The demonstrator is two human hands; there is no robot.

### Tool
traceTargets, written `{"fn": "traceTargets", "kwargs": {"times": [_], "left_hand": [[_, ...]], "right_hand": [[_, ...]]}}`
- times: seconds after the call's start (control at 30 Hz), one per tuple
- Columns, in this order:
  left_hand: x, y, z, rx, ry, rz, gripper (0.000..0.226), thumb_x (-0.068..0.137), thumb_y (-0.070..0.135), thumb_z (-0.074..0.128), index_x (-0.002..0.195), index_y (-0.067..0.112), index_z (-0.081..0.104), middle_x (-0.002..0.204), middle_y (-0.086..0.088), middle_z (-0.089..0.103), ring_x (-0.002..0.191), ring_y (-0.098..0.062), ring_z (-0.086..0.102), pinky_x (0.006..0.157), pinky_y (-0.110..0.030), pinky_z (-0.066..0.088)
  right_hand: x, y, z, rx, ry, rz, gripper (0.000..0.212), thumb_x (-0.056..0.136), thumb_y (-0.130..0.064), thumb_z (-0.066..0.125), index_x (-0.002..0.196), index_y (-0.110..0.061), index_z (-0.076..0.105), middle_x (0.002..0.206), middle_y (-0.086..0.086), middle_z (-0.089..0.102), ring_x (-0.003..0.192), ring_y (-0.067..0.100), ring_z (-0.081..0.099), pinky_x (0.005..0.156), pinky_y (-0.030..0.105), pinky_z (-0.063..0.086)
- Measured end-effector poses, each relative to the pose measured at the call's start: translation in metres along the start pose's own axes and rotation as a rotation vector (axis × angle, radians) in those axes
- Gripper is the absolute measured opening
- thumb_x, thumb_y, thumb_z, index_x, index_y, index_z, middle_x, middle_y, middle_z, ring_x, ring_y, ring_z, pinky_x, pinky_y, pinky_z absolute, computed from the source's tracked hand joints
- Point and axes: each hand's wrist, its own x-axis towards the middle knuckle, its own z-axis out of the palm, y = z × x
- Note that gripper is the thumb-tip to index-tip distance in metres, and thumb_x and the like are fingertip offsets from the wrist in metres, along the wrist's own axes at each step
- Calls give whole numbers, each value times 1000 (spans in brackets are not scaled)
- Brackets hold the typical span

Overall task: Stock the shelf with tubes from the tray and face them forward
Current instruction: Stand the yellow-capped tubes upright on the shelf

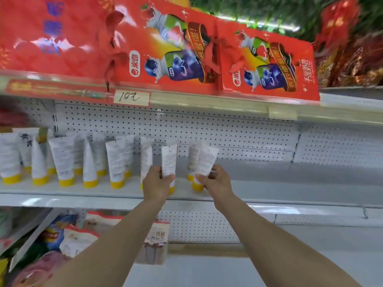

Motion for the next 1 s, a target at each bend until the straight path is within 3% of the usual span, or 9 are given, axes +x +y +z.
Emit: {"fn": "traceTargets", "kwargs": {"times": [0.13, 0.27, 0.37, 0.43, 0.67, 0.8, 1.0], "left_hand": [[10, -11, 7, -16, 2, 55, 24, 85, 17, 72, 101, 14, 53, 94, 1, 63, 90, -18, 59, 64, -19, 38], [14, -14, 11, -28, -18, 87, 25, 86, 17, 70, 104, 17, 53, 95, 6, 61, 88, -12, 57, 64, -14, 38], [15, -18, 14, -40, -26, 99, 25, 86, 18, 71, 106, 18, 54, 95, 8, 63, 89, -11, 59, 70, -18, 41], [15, -20, 15, -45, -35, 88, 25, 85, 21, 72, 106, 18, 57, 96, 7, 65, 89, -11, 61, 75, -21, 43], [10, -23, 16, 10, -36, 82, 17, 87, 25, 70, 99, 14, 63, 90, 4, 65, 85, -13, 60, 75, -25, 45], [10, -22, 17, 12, -33, 72, 16, 88, 23, 69, 97, 13, 62, 88, 1, 66, 83, -16, 61, 67, -23, 42], [9, -22, 19, 37, -27, 82, 16, 90, 24, 67, 100, 13, 62, 91, -2, 68, 85, -19, 62, 71, -27, 44]], "right_hand": [[13, 16, 10, -80, -7, -3, 38, 76, -20, 82, 105, -25, 59, 103, 1, 71, 92, 17, 68, 85, 42, 58], [16, 18, 16, -175, -16, -67, 41, 78, -24, 81, 111, -22, 58, 104, -3, 69, 91, 12, 66, 72, 22, 51], [15, 17, 17, -199, -10, -72, 40, 78, -24, 80, 111, -23, 58, 102, -4, 69, 88, 9, 65, 66, 16, 47], [15, 16, 17, -220, -7, -73, 39, 79, -25, 80, 110, -24, 57, 100, -6, 68, 85, 6, 64, 65, 15, 46], [13, 16, 17, -261, 10, -77, 36, 78, -27, 80, 106, -27, 57, 100, -6, 70, 83, 3, 64, 68, 15, 46], [12, 15, 17, -273, 15, -71, 39, 78, -26, 80, 110, -25, 58, 102, -5, 70, 85, 7, 65, 70, 17, 47], [10, 14, 17, -294, 22, -65, 37, 79, -28, 79, 109, -26, 56, 104, -4, 70, 85, 8, 65, 67, 15, 45]]}}
